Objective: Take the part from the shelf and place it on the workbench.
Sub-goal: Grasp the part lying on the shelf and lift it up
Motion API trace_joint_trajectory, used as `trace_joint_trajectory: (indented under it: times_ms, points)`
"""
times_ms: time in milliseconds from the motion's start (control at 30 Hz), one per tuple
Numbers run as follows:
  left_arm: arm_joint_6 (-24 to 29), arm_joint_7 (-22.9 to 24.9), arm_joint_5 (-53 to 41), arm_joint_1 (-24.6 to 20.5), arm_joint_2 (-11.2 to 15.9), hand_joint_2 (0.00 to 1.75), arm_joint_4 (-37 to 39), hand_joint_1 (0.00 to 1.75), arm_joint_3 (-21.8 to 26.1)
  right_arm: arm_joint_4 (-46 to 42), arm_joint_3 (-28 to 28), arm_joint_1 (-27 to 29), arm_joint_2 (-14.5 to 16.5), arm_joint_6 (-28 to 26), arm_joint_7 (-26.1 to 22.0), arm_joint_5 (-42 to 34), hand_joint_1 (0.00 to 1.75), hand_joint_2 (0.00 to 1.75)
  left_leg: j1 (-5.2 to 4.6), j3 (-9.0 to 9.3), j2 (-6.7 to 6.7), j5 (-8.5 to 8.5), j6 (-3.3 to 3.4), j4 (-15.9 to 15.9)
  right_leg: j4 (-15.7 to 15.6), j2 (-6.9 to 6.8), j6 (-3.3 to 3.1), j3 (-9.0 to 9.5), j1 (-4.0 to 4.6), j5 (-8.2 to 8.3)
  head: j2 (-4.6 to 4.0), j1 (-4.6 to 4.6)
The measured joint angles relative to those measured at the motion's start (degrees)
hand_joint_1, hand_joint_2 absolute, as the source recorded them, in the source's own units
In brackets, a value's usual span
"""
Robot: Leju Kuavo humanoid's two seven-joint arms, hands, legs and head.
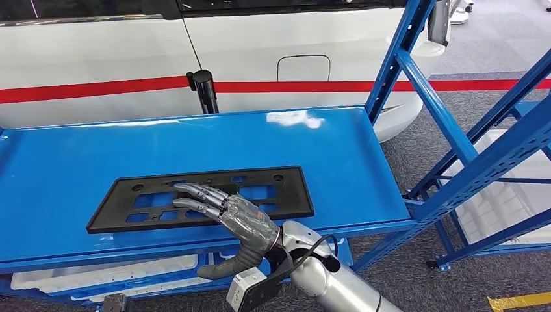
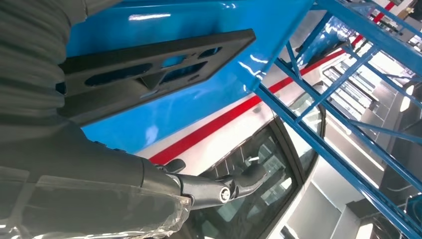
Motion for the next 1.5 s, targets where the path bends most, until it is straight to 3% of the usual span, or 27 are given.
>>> trace_joint_trajectory:
  times_ms: [33,100,133,167,233,267,367,500,633,933,1100,1267,1500]
  points:
    - [0.0,0.0,0.0,-0.1,0.0,0.00,0.0,0.00,0.0,0.0,0.0,-0.1,0.0,0.0,0.0,0.0,0.00,1.75,-0.11,0.10,0.00,-0.04,0.24,-0.1,2.2,-0.01,-0.18,-1.13,-0.02,-0.84,-0.01,0.05]
    - [0.0,0.0,0.0,-0.2,0.0,0.00,0.0,0.00,0.0,0.1,0.1,-0.2,-0.3,0.4,-0.1,-0.7,0.00,1.75,-0.37,0.38,-0.16,-0.31,0.87,-0.3,10.9,-0.01,-0.31,-6.53,-0.02,-3.21,-0.01,0.11]
    - [0.0,-0.1,0.0,-0.3,0.0,0.00,0.0,0.00,0.0,0.3,0.1,-0.3,-0.4,1.4,-0.3,-1.9,0.00,1.75,-0.47,0.68,-0.36,-0.60,0.85,-0.2,10.2,-0.05,0.10,-7.16,-0.03,-1.90,-0.01,0.15]
    - [0.0,-0.1,-0.1,-0.3,-0.1,0.00,0.0,0.00,0.0,0.6,0.3,-0.5,-0.3,2.7,-0.5,-3.5,0.00,1.75,-0.70,0.94,-0.59,-1.03,0.62,-0.1,8.1,-0.08,0.26,-7.07,-0.07,0.02,-0.01,0.15]
    - [0.1,0.1,-0.1,-0.4,-0.2,0.00,0.0,0.00,0.0,1.5,0.8,-1.3,0.9,6.3,-0.8,-7.3,0.00,1.75,-0.87,1.40,-0.83,-1.74,0.40,0.2,-0.6,-0.05,0.25,-3.67,-0.06,4.70,-0.01,0.10]
    - [0.2,0.3,-0.2,-0.4,-0.2,0.00,0.0,0.00,0.0,1.8,1.0,-1.6,1.6,7.5,-0.9,-8.5,0.00,1.75,-0.91,1.40,-0.79,-1.92,0.44,0.4,-1.2,0.03,-0.11,-3.38,-0.02,5.04,-0.01,0.04]
    - [0.3,0.7,-0.2,-0.4,-0.2,0.00,0.0,0.00,0.1,2.1,1.6,-2.3,2.5,10.3,-0.8,-11.7,0.00,1.75,-0.68,1.53,-0.61,-1.94,0.63,0.3,-1.2,0.21,-0.24,-3.35,0.18,5.05,-0.01,0.00]
    - [0.8,1.0,-0.2,-0.4,-0.2,0.00,0.0,0.00,0.1,2.0,1.9,-3.1,2.5,12.9,-0.5,-14.6,0.00,1.75,-0.52,1.58,-0.53,-1.96,0.11,0.2,-1.2,0.26,-0.38,-3.36,0.40,4.98,-0.01,0.01]
    - [1.3,0.9,-0.1,-0.4,-0.3,0.00,0.0,0.00,0.5,1.9,2.2,-3.8,2.5,10.4,0.8,-10.1,0.00,1.75,-0.48,1.58,-0.51,-1.94,-0.46,0.1,-1.1,0.27,-0.40,-3.36,0.44,4.98,-0.01,0.03]
    - [1.2,0.8,-0.1,-0.4,-0.4,0.00,0.0,0.00,1.0,1.9,3.0,-4.0,2.7,9.0,1.5,-7.7,0.00,1.75,-0.78,1.56,-0.51,-1.93,-0.49,0.2,-1.2,0.25,-0.40,-3.33,0.22,4.98,-0.01,0.05]
    - [0.1,0.7,-0.1,-0.4,-0.2,0.00,0.0,0.00,1.1,4.0,4.5,-4.8,3.6,3.9,4.1,-0.6,0.00,1.75,-0.94,1.55,-0.51,-1.93,-0.48,0.2,-1.2,0.25,-0.39,-3.33,0.06,4.98,-0.01,0.04]
    - [0.2,0.4,0.0,-0.4,-0.2,0.00,0.0,0.00,1.5,8.6,6.9,-6.0,5.4,-4.2,8.5,11.1,0.00,1.75,-0.94,1.55,-0.51,-1.93,-0.48,0.2,-1.2,0.25,-0.39,-3.34,0.04,4.98,0.00,0.03]
    - [0.3,0.6,-0.6,-0.4,-0.2,0.00,0.0,0.00,1.7,14.0,9.9,-6.8,7.6,-9.9,13.3,21.8,0.00,1.75,-0.94,1.55,-0.51,-1.93,-0.48,0.2,-1.2,0.25,-0.39,-3.35,0.05,4.98,-0.01,0.04]
